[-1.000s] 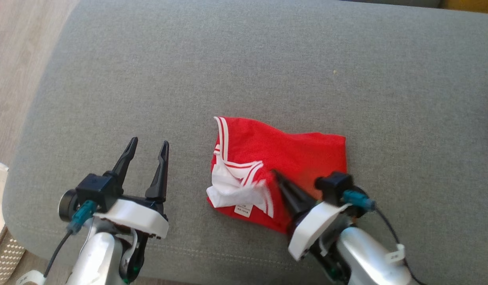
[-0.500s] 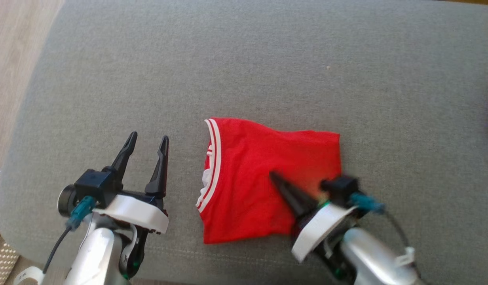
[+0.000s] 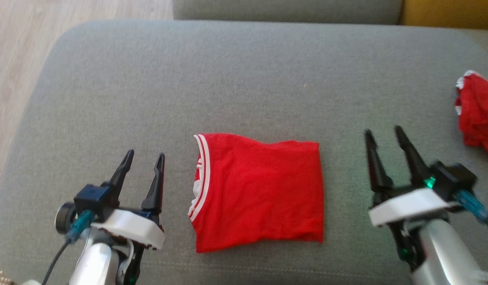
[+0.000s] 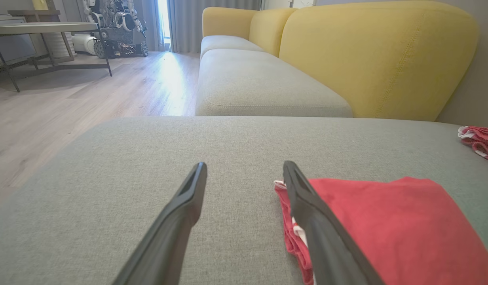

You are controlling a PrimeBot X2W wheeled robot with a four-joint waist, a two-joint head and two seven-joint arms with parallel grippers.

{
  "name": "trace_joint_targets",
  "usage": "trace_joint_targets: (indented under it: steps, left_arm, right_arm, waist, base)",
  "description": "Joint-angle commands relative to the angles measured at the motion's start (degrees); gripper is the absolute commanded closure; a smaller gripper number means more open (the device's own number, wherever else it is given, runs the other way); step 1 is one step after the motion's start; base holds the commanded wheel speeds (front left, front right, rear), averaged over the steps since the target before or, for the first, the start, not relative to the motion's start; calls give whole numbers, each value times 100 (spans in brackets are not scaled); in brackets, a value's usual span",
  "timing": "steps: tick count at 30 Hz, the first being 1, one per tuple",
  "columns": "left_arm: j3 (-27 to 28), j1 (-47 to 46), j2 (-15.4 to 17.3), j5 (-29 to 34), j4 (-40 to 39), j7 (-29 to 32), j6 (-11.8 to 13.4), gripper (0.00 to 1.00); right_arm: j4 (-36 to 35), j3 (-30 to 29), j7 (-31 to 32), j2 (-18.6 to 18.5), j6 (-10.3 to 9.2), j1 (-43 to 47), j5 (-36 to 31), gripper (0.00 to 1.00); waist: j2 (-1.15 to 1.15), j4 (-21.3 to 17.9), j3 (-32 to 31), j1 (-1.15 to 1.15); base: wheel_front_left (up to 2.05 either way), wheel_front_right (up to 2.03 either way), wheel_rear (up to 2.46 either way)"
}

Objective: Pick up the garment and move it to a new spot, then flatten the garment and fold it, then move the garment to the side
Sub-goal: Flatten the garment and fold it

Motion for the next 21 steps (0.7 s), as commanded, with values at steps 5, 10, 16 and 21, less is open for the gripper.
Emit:
trace_joint_targets:
  steps: [5, 10, 16, 21]
  left_arm:
    - [176, -1, 184, -46, -196, 46, 60, 0]
    - [141, 175, 244, -64, -250, 148, 77, 0]
    - [126, 390, 282, -120, -298, 230, 111, 0]
    - [116, 496, 293, -170, -350, 283, 142, 0]
  right_arm:
    - [-735, -382, 223, 138, 21, 375, -358, 0]
    - [-1210, -603, 515, 201, 21, 801, -544, 0]
    - [-1614, -657, 781, 193, 21, 1267, -652, 0]
    - [-1871, -713, 912, 198, 21, 1479, -672, 0]
  waist:
    - [0, -146, -294, 0]
    - [0, -238, -469, 0]
    - [0, -304, -688, 0]
    - [0, -361, -757, 0]
  base:
    - [0, 0, 0]
    - [0, 0, 0]
    - [0, 0, 0]
    - [0, 0, 0]
